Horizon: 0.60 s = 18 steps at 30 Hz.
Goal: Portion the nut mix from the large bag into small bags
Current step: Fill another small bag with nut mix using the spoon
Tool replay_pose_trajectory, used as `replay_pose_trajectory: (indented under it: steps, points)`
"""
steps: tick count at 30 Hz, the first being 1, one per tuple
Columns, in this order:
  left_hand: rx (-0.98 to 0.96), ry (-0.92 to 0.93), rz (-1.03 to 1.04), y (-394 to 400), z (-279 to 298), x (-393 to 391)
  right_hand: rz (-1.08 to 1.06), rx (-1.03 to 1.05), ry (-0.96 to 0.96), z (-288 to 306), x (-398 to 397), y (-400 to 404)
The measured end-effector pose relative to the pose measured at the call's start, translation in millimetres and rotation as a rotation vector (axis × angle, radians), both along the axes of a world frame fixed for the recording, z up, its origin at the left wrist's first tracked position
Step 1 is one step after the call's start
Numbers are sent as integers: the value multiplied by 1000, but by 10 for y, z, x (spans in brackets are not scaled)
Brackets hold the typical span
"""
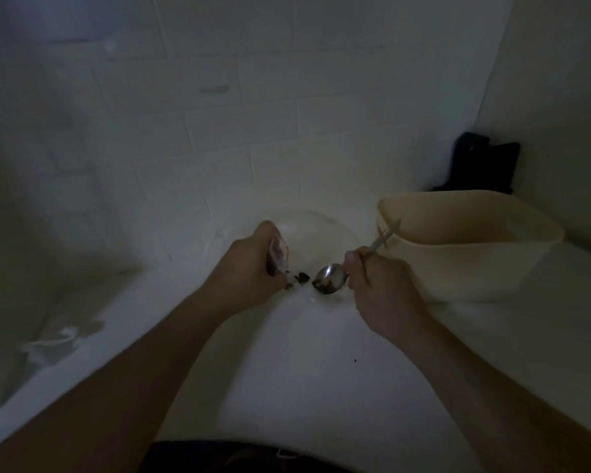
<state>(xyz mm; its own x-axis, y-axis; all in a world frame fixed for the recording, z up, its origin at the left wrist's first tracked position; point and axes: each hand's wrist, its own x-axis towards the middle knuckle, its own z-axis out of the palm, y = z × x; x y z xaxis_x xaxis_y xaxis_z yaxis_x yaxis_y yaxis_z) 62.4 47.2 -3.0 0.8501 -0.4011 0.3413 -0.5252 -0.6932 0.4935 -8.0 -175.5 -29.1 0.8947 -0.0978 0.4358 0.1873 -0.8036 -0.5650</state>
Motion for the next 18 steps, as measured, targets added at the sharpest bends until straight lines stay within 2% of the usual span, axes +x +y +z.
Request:
replay_pose_trajectory:
  steps: [4, 6, 9, 13, 16, 18]
  points:
    - [132, -318, -36, -42, 195, 50, -7, -10, -1, -9, 1, -15]
    - [104, -395, -44, -67, 246, 61, -3, -9, 0, -16, -1, -13]
    - [-57, -254, -72, -76, 279, 21, -11, 20, 9, -5, -12, -13]
    - [-79, -9, -74, -18, 178, -23, -20, 107, -25, 10, -66, -24]
    - [-179, 191, -22, 56, 40, -22, -30, 223, -51, 37, -95, -19]
    - [-201, 260, 0, 128, -50, -30, -22, 223, -54, 87, -107, 11]
